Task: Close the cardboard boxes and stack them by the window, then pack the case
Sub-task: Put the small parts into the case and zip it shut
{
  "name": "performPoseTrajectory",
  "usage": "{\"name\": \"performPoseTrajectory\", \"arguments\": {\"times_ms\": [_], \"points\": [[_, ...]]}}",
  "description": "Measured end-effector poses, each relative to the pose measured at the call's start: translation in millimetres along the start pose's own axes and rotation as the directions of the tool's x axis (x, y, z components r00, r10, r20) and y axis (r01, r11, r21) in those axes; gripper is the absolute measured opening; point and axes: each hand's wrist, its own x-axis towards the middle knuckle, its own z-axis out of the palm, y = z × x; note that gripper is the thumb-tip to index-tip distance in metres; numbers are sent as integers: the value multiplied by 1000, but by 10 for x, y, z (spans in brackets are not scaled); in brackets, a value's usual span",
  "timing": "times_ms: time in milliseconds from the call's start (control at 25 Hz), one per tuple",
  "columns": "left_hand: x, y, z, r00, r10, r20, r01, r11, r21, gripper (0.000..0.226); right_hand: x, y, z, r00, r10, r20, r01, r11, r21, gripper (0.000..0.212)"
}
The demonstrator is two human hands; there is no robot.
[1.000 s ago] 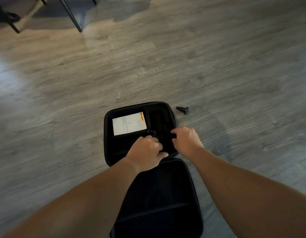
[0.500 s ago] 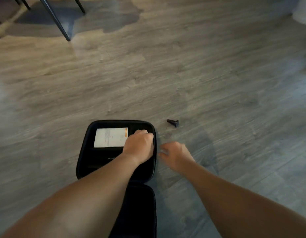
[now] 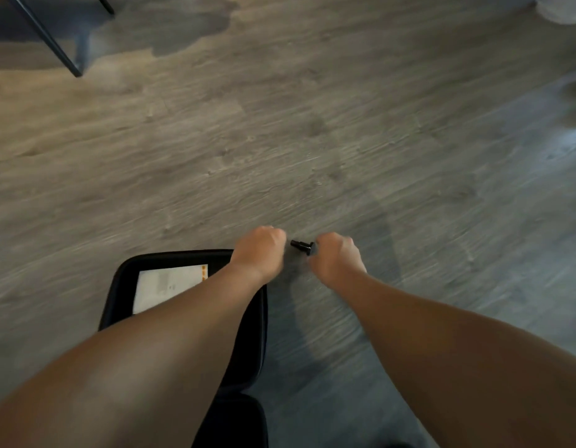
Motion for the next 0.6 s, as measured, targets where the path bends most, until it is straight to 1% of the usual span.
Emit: {"name": "performPoseTrajectory", "arguments": {"times_ms": [40, 120, 200, 320, 440, 600], "points": [[88, 27, 108, 1000, -5, 3, 5, 1000, -9, 9, 84, 45, 76, 1000, -14, 11, 14, 1000, 2, 10], [211, 56, 263, 1000, 6, -12, -6, 999, -53, 27, 216, 109, 178, 998, -57, 36, 57, 998, 13, 10], [274, 56, 357, 1000, 21, -7, -21, 997, -77, 36, 276, 168, 212, 997, -68, 45, 68, 998, 5, 7], [277, 83, 441, 1000, 6, 20, -5, 998, -67, 32, 335, 236, 236, 993, -107, 46, 106, 994, 23, 8], [255, 132, 488, 1000, 6, -28, -8, 997, -77, 23, 347, 238, 239, 987, -147, 65, 144, 989, 44, 8], [258, 137, 419, 993, -77, -85, 64, 988, -138, 12, 336, 156, 172, 984, -165, 67, 160, 984, 75, 10]]}}
